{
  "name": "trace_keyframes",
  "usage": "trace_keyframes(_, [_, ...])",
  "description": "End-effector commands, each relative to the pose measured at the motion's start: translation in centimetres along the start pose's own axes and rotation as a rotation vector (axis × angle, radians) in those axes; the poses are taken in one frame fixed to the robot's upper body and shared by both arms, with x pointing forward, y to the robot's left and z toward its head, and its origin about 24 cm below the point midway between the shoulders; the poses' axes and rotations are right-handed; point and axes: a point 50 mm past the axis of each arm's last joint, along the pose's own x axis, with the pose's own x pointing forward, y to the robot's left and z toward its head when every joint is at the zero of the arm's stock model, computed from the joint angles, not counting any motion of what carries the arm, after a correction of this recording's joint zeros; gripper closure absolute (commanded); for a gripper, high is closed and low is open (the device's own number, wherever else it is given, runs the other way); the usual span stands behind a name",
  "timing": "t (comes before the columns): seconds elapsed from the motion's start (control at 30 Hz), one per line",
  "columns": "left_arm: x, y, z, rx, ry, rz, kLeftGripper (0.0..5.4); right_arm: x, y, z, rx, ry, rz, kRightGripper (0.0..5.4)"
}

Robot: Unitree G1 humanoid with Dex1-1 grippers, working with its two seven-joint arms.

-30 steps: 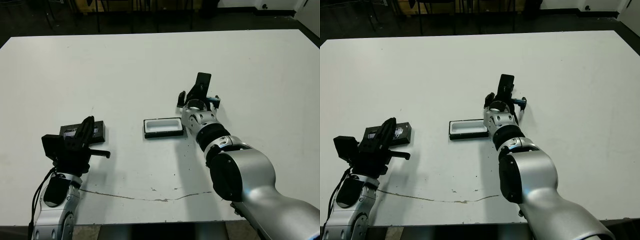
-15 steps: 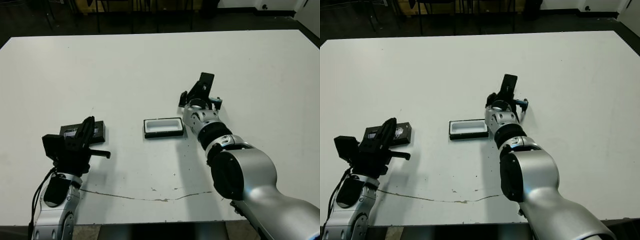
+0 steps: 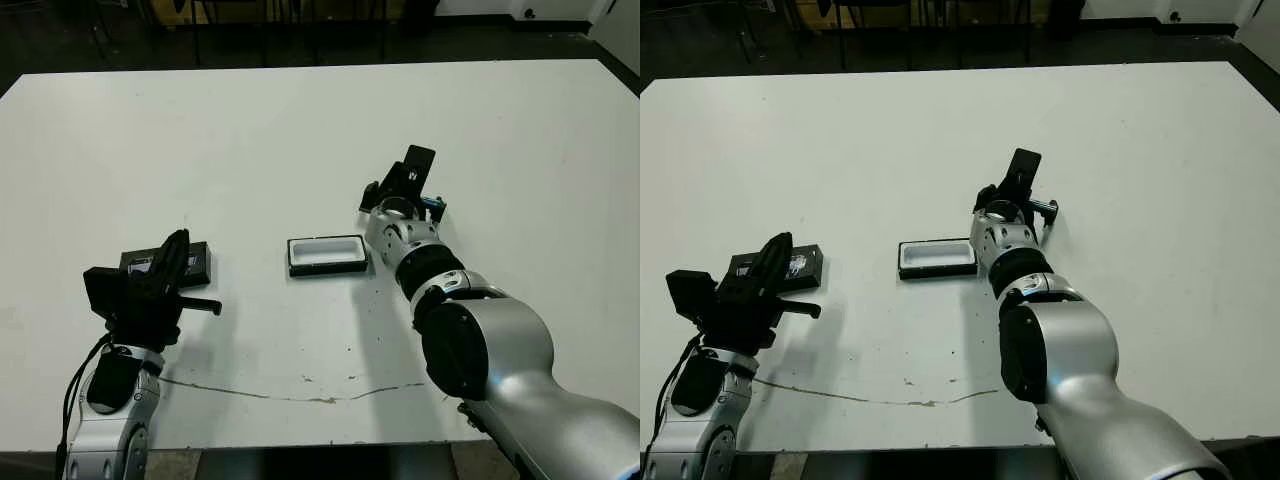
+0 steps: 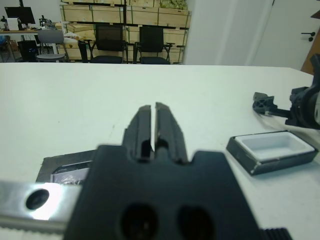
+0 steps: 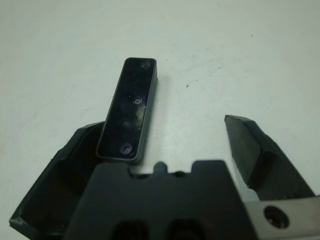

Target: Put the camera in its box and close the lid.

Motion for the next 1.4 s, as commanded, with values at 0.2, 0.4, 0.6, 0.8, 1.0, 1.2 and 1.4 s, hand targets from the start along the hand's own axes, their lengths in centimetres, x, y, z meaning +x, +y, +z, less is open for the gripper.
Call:
trace_keyframes(0.2, [-0.3, 0.1, -0.6, -0.001, 0.041, 0.004, 5.40, 0.4, -0.9, -1.6, 0.056, 0.110, -0.014, 0.28])
trace_keyframes(0.4, [-0.4, 0.2, -0.6, -0.004, 0.039, 0.003, 5.40, 1.0, -2.1, -2.8, -0.153, 0.029, 0.000, 1.26])
trace_keyframes(0.6, [-0.5, 0.2, -0.6, 0.014, 0.036, -0.004, 5.40, 1.4, -3.2, -4.4, -0.283, -0.005, 0.040, 2.37])
trace_keyframes(0.8, [-0.5, 0.1, -0.6, 0.001, 0.035, -0.003, 5.40, 1.6, -3.7, -5.1, -0.334, 0.032, 0.027, 3.26])
trace_keyframes(1.0, [-0.5, 0.0, -0.5, 0.010, 0.045, 0.002, 5.40, 1.7, -3.9, -5.0, -0.286, 0.079, 0.042, 3.60])
trace_keyframes(1.2, [-0.6, 0.1, -0.5, 0.012, 0.045, 0.003, 5.40, 1.9, -4.3, -5.2, -0.197, 0.138, 0.069, 3.06])
trace_keyframes(1.4, [-0.6, 0.1, -0.5, 0.016, 0.045, 0.000, 5.40, 2.2, -5.2, -5.2, -0.140, 0.193, 0.105, 3.82])
